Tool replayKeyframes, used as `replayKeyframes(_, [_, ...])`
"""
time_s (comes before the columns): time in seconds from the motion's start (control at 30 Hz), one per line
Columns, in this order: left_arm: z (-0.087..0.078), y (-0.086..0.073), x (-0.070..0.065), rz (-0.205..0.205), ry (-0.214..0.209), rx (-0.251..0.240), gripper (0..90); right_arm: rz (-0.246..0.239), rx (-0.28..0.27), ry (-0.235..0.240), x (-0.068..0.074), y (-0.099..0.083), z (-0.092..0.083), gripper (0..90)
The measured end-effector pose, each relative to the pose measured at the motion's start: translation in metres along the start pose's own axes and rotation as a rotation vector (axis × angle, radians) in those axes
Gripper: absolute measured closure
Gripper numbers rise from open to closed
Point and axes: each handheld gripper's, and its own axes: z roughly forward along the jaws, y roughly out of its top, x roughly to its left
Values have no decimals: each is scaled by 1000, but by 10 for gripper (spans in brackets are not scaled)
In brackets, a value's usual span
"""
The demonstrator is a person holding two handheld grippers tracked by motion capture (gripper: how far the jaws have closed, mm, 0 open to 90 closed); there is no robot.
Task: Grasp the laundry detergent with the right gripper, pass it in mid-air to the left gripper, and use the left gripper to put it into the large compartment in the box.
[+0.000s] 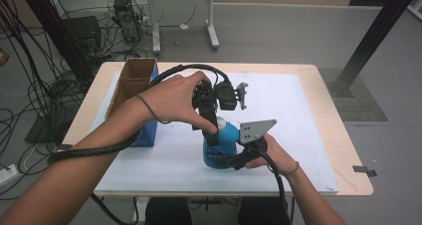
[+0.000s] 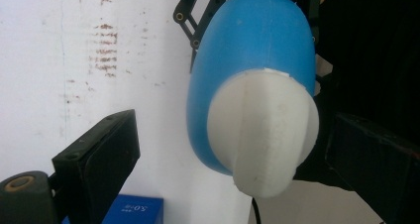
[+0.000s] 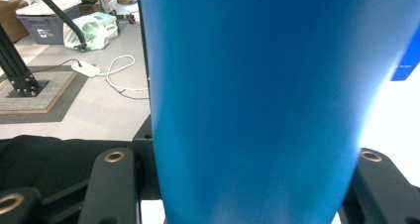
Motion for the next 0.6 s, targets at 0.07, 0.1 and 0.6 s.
replayKeyframes(0.07, [1, 0, 0, 1, 0, 1, 69, 2, -1, 1, 0, 0, 0, 421])
replayKeyframes(0.1, [1, 0, 0, 1, -1, 1, 69, 2, -1, 0, 0, 0, 0, 421])
replayKeyframes(0.6, [0, -2, 0, -2, 5, -6, 68, 2, 4, 2, 0, 0, 2, 421])
